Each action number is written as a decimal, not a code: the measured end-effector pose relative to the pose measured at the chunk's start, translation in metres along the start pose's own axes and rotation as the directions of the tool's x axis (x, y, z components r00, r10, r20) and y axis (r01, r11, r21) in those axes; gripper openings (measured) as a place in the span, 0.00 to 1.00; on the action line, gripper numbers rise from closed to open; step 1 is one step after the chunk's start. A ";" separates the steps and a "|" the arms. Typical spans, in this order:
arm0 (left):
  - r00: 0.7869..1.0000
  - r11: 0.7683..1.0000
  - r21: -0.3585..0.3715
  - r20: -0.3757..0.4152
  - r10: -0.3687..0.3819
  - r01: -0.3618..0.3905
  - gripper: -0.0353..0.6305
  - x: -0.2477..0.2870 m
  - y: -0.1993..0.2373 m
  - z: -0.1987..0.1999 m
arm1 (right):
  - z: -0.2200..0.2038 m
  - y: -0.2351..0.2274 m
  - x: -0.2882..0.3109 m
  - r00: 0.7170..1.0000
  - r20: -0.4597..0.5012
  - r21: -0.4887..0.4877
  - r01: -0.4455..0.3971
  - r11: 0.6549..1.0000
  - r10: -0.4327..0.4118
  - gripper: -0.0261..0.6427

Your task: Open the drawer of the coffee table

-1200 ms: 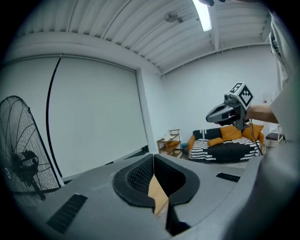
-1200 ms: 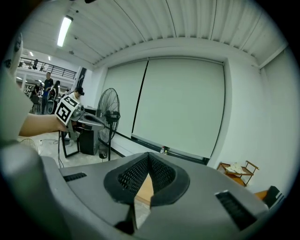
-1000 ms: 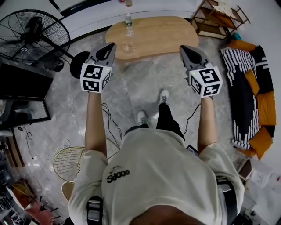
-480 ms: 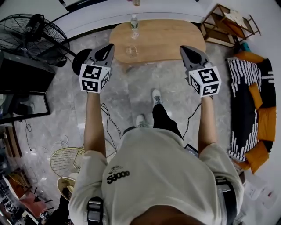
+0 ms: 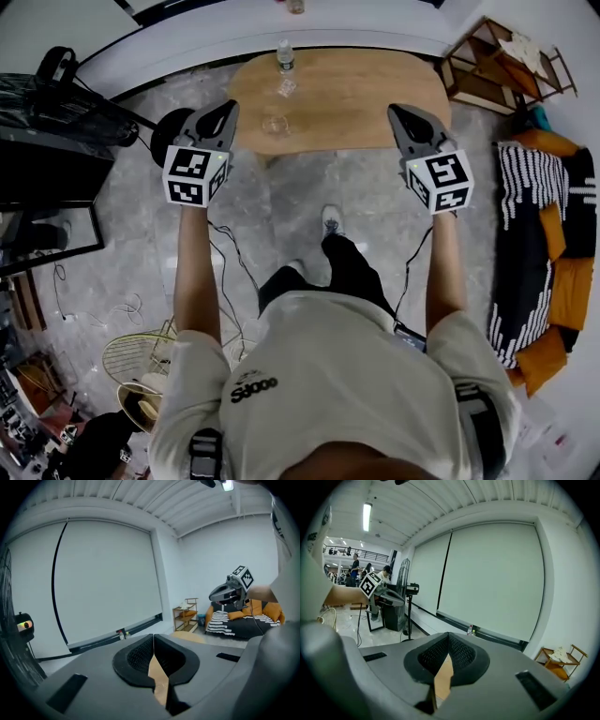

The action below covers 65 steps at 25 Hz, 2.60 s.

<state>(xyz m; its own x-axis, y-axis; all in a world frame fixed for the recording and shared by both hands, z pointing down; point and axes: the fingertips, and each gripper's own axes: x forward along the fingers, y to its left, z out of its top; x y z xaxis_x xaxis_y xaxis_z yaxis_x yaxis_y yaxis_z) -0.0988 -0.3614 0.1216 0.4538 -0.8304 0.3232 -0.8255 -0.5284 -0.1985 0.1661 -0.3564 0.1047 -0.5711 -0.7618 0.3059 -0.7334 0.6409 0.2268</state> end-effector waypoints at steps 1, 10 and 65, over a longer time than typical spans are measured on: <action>1.000 1.000 -0.004 -0.008 0.002 -0.002 0.08 0.009 0.003 -0.010 | -0.008 -0.003 0.008 1.000 -0.001 0.003 -0.003 1.000 0.003 0.05; 0.999 0.999 -0.032 -0.050 0.002 -0.004 0.08 0.072 0.002 -0.114 | -0.104 -0.007 0.056 1.000 -0.011 0.023 0.015 1.000 -0.015 0.05; 0.999 0.990 -0.132 0.025 0.041 -0.037 0.15 0.168 -0.044 -0.570 | -0.521 0.098 0.187 0.984 -0.021 0.154 0.179 0.972 -0.178 0.05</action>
<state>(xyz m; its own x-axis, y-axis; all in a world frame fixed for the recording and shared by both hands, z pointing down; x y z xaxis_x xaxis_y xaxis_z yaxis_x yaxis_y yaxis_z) -0.1779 -0.3774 0.7125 0.4278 -0.8557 0.2912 -0.8791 -0.4688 -0.0863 0.1796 -0.3864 0.6659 -0.4238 -0.8613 0.2804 -0.8715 0.4720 0.1328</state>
